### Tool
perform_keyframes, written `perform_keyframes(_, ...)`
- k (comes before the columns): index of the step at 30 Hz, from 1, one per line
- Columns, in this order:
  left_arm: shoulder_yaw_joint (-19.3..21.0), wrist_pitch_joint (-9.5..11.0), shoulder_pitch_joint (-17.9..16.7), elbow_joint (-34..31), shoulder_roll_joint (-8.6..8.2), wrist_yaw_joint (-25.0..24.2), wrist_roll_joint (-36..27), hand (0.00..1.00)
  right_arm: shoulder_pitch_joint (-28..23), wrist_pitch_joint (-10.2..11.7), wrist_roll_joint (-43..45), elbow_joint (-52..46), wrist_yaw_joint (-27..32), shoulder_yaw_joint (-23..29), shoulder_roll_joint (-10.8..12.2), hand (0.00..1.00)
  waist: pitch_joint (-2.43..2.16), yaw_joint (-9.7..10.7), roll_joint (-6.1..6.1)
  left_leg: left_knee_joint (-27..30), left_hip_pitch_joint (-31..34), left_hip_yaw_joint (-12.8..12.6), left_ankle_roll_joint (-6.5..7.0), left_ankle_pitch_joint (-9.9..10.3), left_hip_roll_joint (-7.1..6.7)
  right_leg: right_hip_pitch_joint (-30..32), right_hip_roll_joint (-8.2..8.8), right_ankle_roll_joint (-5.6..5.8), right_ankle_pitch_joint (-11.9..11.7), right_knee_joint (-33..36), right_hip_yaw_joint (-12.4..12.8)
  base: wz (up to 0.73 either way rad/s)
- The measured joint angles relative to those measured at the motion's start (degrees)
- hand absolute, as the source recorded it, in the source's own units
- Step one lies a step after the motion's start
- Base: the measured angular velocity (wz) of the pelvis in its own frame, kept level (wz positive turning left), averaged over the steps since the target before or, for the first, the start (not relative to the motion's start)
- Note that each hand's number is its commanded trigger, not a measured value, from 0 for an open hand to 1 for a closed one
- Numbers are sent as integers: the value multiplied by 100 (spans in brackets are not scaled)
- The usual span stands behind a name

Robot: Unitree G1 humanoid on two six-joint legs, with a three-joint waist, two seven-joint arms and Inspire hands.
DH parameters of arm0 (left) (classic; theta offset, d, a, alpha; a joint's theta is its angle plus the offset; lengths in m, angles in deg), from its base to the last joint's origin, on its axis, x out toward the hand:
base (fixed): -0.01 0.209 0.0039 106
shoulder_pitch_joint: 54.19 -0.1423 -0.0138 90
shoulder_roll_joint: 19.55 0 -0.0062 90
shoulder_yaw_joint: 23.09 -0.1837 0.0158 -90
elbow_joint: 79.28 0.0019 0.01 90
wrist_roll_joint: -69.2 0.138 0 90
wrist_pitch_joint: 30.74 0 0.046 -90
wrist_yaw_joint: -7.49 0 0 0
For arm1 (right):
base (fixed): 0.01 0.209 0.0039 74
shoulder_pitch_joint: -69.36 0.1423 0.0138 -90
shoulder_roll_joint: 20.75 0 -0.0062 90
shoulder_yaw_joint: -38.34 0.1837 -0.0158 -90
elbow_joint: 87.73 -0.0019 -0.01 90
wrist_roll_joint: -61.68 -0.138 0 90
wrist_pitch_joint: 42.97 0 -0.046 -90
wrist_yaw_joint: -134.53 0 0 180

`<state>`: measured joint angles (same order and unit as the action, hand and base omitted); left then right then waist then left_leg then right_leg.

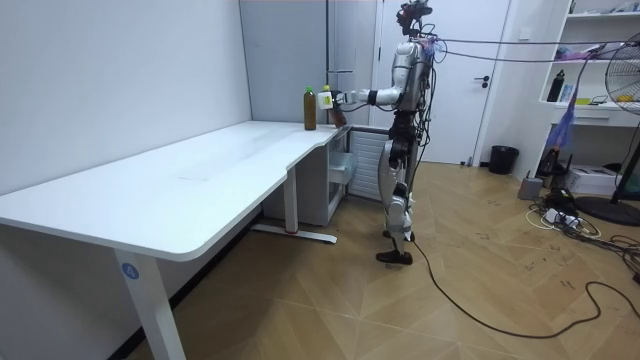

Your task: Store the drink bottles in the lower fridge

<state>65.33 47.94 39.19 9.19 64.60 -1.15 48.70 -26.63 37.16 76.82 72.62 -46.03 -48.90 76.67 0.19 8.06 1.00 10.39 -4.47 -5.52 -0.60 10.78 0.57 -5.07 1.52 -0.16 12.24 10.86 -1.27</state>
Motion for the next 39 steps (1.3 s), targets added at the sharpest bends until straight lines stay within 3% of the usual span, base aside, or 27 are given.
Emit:
perform_keyframes(9, -49, 0, -1, -680, 9, 11, -4, 100, 50, 20, -757, -45, 127, 87, -4, 0, -13, -67, 28, 2, 8, 84, 0, 0, 1, -22, 2, -5, -9, -1, -67, 3)
perform_keyframes(12, -59, 0, -3, -899, -5, -53, 5, 100, 77, 23, -886, -248, 220, 93, -44, 0, -8, -90, 101, 31, 90, 83, 0, 0, 1, 37, 3, -2, -21, -9, -88, 4)
perform_keyframes(17, -147, 1, -15, -1124, -61, -95, -2, 100, 186, 351, -1511, -490, 306, -52, -40, 0, -10, -289, 153, 44, 86, 98, 0, 0, 0, 26, 2, 0, -24, -18, -105, 1)
perform_keyframes(21, -155, 3, -73, -1134, -100, -76, -3, 100, 208, 463, -1740, -570, 290, -274, -23, 0, -5, -403, 140, 42, 99, 119, 0, 0, 1, 10, 11, 0, -24, -25, -212, 7)
perform_keyframes(28, -270, 57, -771, -1133, -234, -101, -7, 100, 360, 674, -1742, -624, 34, -696, 39, 0, 4, -575, 82, 37, 133, 210, 0, 0, -9, 16, 40, 0, -23, -30, -398, 3)
perform_keyframes(32, -320, 59, -1070, -1066, -225, -131, -147, 100, 346, 686, -1719, -1264, -247, -860, 41, 0, 48, -665, -11, 38, 131, 257, 0, 0, -7, -5, 41, 0, -23, -23, -463, 6)
perform_keyframes(36, -357, 59, -1292, -1052, -193, -195, -142, 100, 244, 749, -1657, -1757, -461, -1004, 82, 0, 0, -693, -112, 88, 178, 306, 0, 0, -14, -20, 51, 0, -24, -24, -574, 10)
perform_keyframes(39, -420, 62, -1386, -1056, -198, -206, -142, 100, 69, 722, -1520, -2450, -702, -1164, 145, 0, -6, -724, -118, 134, 269, 337, 0, 0, -16, -2, 58, -2, -27, -17, -642, 8)
